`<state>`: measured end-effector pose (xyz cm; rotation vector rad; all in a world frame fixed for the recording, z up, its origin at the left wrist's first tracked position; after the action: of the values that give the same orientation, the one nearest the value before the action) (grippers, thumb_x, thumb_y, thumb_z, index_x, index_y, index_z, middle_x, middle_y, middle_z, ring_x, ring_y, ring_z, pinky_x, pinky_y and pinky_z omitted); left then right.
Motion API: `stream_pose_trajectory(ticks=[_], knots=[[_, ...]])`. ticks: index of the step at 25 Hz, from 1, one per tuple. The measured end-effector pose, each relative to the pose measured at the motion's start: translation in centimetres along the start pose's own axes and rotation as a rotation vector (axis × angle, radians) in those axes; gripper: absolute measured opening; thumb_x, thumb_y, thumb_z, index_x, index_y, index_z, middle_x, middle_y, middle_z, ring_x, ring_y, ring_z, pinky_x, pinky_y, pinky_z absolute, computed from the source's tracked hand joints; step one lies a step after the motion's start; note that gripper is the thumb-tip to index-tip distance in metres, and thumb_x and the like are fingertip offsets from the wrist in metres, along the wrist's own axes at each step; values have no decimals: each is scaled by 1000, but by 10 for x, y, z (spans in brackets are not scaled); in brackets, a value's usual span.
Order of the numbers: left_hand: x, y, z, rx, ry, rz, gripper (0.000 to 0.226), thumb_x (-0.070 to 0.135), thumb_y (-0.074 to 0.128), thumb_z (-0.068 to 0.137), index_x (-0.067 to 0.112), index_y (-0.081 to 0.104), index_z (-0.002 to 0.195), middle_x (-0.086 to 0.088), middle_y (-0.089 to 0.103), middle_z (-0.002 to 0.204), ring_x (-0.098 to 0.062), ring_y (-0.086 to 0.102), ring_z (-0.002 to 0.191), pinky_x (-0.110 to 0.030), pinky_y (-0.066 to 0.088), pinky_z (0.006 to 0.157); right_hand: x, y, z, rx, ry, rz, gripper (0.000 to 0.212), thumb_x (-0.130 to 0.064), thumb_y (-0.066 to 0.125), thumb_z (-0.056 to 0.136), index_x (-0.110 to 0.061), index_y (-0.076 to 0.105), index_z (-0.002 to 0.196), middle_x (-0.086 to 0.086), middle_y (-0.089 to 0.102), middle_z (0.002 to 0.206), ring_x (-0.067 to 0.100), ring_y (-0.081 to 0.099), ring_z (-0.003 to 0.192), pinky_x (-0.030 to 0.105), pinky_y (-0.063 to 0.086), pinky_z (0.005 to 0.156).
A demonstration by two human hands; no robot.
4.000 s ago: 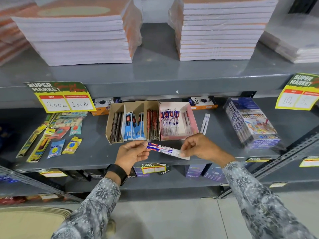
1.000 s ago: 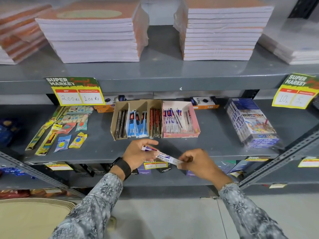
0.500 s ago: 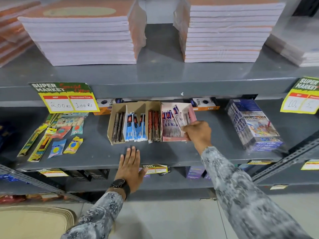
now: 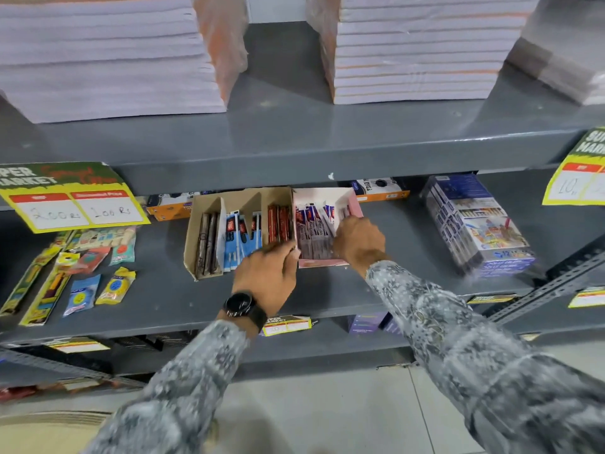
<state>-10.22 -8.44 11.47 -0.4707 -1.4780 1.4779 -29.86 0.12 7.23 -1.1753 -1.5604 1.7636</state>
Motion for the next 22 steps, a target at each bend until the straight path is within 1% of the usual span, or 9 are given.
stream_pose_trajectory(ticks=[2, 3, 5, 7, 10, 13, 15, 17, 22], knots=[[6, 25, 33, -181, 6, 88, 58, 49, 25, 101, 25, 28, 153, -3, 31, 162, -25, 25, 151, -47, 27, 121, -4, 6, 12, -37, 0, 10, 30, -29, 73, 88, -7, 68, 108, 14, 74, 101, 37, 74, 91, 44, 61, 75], [5, 36, 44, -242, 4, 137, 64, 51, 22, 101, 21, 15, 157, -3, 13, 168, -23, 4, 155, -46, 10, 126, -5, 10, 14, -72, 14, 23, 31, -29, 72, 87, -8, 67, 108, 13, 74, 103, 37, 73, 93, 43, 60, 76], [-1, 52, 57, -279, -13, 216, 70, 55, 18, 100, 18, 2, 158, -3, -3, 168, -21, -11, 154, -47, -4, 125, -4, 15, 17, -94, 36, 42, 30, -28, 69, 86, -10, 66, 109, 12, 73, 104, 36, 72, 96, 43, 59, 79], [-7, 62, 60, -279, -25, 263, 72, 56, 16, 99, 17, -1, 158, -5, -3, 168, -22, -11, 154, -49, -5, 125, -1, 15, 20, -84, 77, 112, 25, -22, 65, 84, -10, 64, 105, 11, 71, 100, 37, 70, 95, 42, 58, 79], [-8, 65, 61, -241, -18, 282, 72, 53, 17, 99, 14, 2, 158, -5, 3, 169, -21, -7, 155, -50, -3, 125, 7, 14, 27, -98, 171, 357, 10, -17, 63, 75, -12, 54, 74, 3, 60, 73, 31, 63, 77, 30, 48, 66], [-7, 65, 61, -223, -14, 277, 71, 53, 16, 100, 14, 3, 158, -4, 4, 168, -21, -7, 155, -50, -4, 125, 8, 17, 27, -202, 231, 555, 13, -12, 65, 72, -8, 67, 84, 13, 77, 86, 28, 69, 69, 29, 52, 55], [-7, 64, 60, -223, -13, 281, 70, 53, 15, 100, 14, 3, 158, -4, 4, 168, -20, -8, 155, -50, -5, 124, 7, 15, 24, -194, 191, 421, 23, -12, 67, 83, -3, 66, 103, 12, 74, 100, 32, 73, 90, 34, 59, 70], [-8, 62, 60, -221, -10, 276, 70, 52, 15, 100, 15, 3, 158, -4, 6, 168, -21, -7, 155, -51, -3, 124, 6, 9, 20, -131, 122, 270, 22, -17, 68, 91, -6, 64, 109, 10, 67, 98, 36, 71, 100, 42, 60, 85], [-9, 62, 55, -196, -2, 287, 69, 51, 15, 100, 15, 3, 158, -4, 12, 168, -21, -4, 155, -52, -3, 124, -3, -6, 20, -37, -69, -75, 29, -9, 51, 97, -1, 64, 122, 18, 72, 111, 40, 71, 104, 49, 62, 86]])
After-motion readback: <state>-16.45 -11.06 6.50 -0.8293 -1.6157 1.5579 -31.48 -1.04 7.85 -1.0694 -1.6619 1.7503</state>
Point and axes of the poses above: each hand's wrist, its own z-axis towards the middle knuckle, its own y-axis out of the palm, x = y × z, the point moved 7 cm from there along z, towards the middle knuckle
